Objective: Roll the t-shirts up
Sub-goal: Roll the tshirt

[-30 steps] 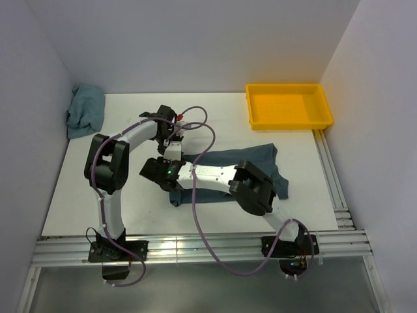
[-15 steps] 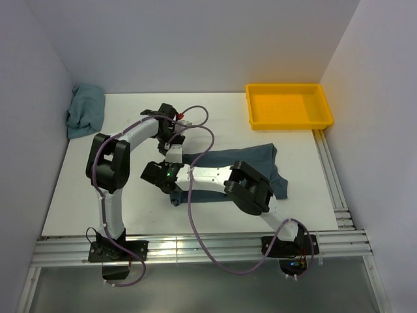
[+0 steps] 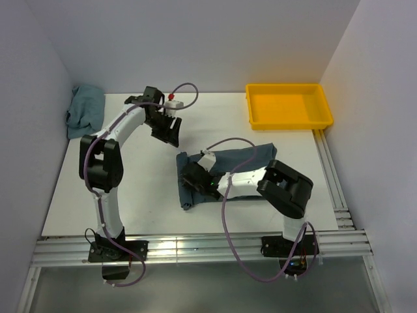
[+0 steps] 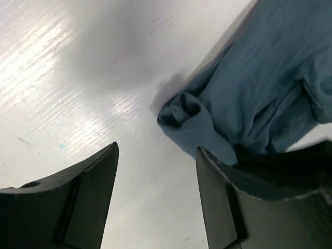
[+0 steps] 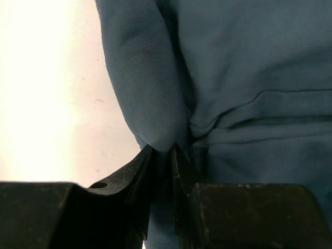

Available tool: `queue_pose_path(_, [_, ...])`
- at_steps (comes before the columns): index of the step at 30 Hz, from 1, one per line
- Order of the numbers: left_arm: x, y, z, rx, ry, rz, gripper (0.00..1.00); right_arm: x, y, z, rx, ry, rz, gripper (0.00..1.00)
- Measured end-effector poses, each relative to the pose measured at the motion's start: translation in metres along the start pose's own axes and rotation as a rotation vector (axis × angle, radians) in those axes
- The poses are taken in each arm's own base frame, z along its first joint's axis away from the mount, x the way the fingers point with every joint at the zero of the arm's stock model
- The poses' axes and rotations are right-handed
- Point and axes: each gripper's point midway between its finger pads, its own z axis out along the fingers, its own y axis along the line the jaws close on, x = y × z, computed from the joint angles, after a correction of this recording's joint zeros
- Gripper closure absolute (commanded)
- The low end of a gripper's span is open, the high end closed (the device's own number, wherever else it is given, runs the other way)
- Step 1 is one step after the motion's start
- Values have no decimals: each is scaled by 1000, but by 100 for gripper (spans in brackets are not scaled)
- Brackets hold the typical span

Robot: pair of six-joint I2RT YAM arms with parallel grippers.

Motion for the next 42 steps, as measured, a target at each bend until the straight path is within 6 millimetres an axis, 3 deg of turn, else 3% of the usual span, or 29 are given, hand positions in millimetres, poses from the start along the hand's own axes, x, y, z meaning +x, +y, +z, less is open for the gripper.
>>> queue_pose_path(3, [4,5,-8,39,-21,-13,33,-2,-2,3,-108,33,121,76])
queue_pose_path(6, [22,5,-9,89,-12,-26,33,-4,2,5,-199,55,206,76])
queue_pose_path(14, [71,-16,16,248,56,-64,32,-4,20,17,-362,103,355,77])
queue_pose_path(25, [61,-4,46,241,7,-84,36,-4,27,21,-409,117,398,77])
queue_pose_path(28, [60,-4,50,234,12,-107,48,-4,27,23,-401,116,391,73])
queue_pose_path(29, [60,-4,51,230,12,-109,61,-5,28,23,-396,115,383,72])
queue_pose_path(32, [61,-4,53,209,24,-122,84,-7,30,25,-363,106,346,61])
queue_pose_path(35, [60,-3,53,179,35,-117,97,-9,34,25,-294,82,275,48])
queue_pose_path(39, [60,-4,54,136,55,-98,100,-11,48,20,-172,36,136,43])
queue_pose_path(42, [60,-4,54,104,70,-83,100,-15,60,5,-70,-1,23,42])
